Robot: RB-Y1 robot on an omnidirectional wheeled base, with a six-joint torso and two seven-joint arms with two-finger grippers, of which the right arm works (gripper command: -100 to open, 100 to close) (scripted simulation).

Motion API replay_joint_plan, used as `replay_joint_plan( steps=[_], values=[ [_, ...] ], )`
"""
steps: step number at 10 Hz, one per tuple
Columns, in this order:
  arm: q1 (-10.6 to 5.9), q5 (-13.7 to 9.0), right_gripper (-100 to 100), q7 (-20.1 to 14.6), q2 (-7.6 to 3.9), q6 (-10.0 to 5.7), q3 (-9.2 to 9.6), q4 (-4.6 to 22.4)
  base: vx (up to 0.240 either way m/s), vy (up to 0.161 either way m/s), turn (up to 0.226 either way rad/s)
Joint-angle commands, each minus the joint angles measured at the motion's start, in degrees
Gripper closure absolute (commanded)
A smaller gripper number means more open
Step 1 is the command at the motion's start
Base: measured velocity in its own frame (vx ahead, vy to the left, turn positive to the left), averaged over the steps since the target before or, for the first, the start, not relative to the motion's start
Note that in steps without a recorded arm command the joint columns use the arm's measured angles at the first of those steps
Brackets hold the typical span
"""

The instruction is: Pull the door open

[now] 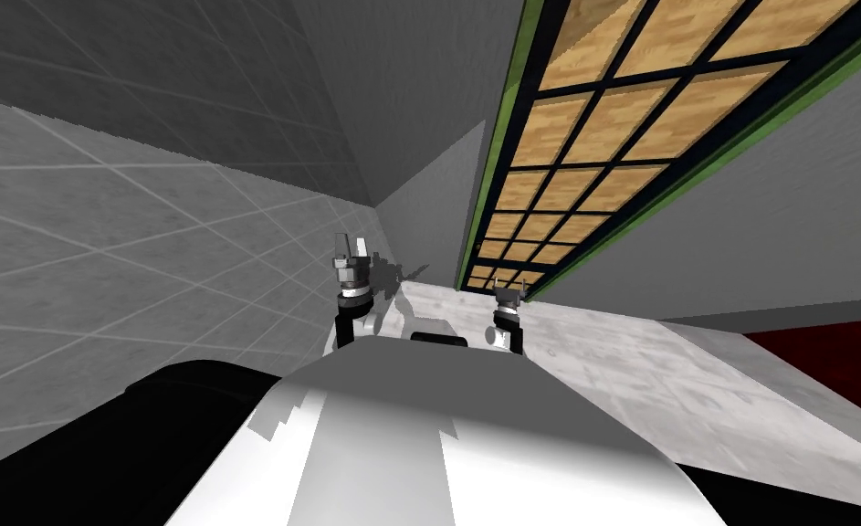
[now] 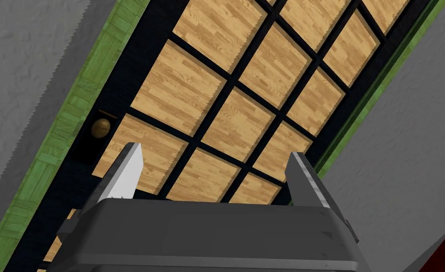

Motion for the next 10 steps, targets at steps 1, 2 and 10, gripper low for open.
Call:
replay_joint_plan(
  steps=[1, 2, 10],
  values=[
    [-0.6, -0.84, -100, -1.79, 0.03, -0.37, -0.02, 2.12, 0.085, -0.036, 0.144],
    [-1.07, -1.39, -100, -2.91, -0.05, -0.64, -0.08, 3.63, 0.088, -0.045, 0.175],
    [-4.7, -5.59, -100, -11.48, -0.53, -2.74, -0.56, 15.2, 0.089, -0.044, 0.144]
  ],
)
